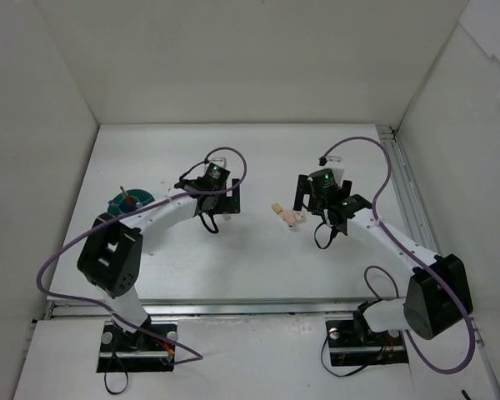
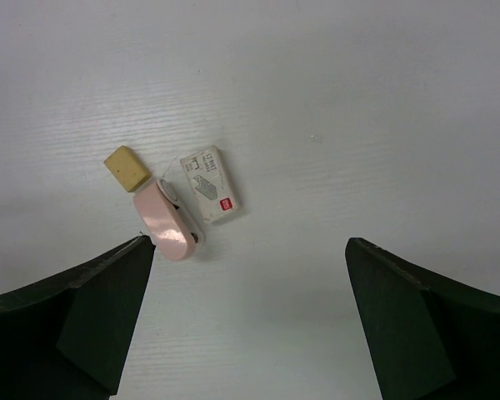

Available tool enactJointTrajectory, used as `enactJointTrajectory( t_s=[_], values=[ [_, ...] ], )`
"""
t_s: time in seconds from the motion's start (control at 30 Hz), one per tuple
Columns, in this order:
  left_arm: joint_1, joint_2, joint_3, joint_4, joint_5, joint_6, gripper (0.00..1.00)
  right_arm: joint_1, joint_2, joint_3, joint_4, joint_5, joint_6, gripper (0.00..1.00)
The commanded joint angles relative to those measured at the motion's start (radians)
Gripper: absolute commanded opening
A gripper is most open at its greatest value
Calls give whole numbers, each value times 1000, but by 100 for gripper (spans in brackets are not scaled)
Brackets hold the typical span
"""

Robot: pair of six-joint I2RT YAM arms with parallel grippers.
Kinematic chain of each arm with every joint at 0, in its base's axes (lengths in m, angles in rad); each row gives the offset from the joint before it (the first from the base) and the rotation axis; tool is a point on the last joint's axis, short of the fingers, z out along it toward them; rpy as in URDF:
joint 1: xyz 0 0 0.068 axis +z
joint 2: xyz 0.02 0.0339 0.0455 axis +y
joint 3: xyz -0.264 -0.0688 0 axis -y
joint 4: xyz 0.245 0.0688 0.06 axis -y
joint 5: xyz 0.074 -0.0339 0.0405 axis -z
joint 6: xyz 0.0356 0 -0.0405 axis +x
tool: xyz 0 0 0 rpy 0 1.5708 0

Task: Sort the stationery into containers
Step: Place the stationery in the storage box, then pick up the stationery from the center of the board.

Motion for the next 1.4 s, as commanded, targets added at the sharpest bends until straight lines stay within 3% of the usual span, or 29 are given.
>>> enactJointTrajectory(
  t_s=[0.0,0.13,0.4,0.5,0.6,0.83,1.03,1.13,1.37],
  values=[
    [-5,24,79,-38,-5,-91,100,-29,5,15,35,32,63,98],
    [-5,126,110,-87,-68,-177,99,-33,-1,12,31,37,60,98],
    [-5,261,210,-89,-51,-215,87,-50,-44,-22,29,60,47,98],
    [-5,299,245,-114,-69,-230,78,-55,-47,-28,29,63,47,98],
    [-5,331,282,-151,-103,-249,60,-58,-53,-34,29,66,45,98],
    [-5,330,280,-150,-89,-241,0,-72,-78,-39,31,93,22,98],
    [33,223,282,-139,-144,-93,0,-79,-102,-54,31,95,2,98],
    [89,65,259,-133,-181,-24,0,-81,-115,-61,29,102,-7,98],
    [252,-80,271,-269,-305,-69,0,-93,-101,-59,29,118,-19,98]
  ],
)
